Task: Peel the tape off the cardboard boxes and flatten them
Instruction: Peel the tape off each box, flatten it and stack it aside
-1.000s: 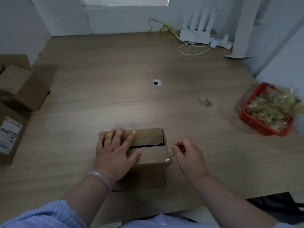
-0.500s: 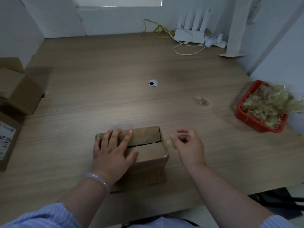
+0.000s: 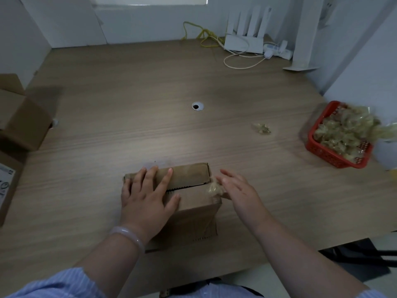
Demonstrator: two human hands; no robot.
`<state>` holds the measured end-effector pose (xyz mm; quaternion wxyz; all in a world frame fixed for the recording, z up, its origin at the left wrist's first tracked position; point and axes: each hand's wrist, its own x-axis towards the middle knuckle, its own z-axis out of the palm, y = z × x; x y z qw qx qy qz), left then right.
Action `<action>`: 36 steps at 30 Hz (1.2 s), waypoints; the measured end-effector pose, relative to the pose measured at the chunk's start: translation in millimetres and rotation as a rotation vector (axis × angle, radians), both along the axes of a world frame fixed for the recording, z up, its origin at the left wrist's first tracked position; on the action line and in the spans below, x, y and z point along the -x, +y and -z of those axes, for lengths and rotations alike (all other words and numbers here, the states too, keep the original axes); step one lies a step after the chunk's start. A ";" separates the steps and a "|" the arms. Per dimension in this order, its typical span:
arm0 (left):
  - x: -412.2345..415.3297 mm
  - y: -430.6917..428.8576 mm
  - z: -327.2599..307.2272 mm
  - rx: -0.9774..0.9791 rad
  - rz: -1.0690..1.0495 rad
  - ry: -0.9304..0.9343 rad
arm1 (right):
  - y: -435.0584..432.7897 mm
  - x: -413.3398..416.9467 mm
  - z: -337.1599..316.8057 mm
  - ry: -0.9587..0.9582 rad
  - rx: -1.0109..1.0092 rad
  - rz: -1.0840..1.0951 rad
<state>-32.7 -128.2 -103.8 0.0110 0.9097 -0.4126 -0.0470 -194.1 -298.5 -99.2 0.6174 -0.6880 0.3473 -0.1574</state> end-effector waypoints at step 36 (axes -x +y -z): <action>-13.4 3.2 -2.4 -0.022 0.119 0.068 | 10.6 4.8 -1.9 0.366 0.408 0.001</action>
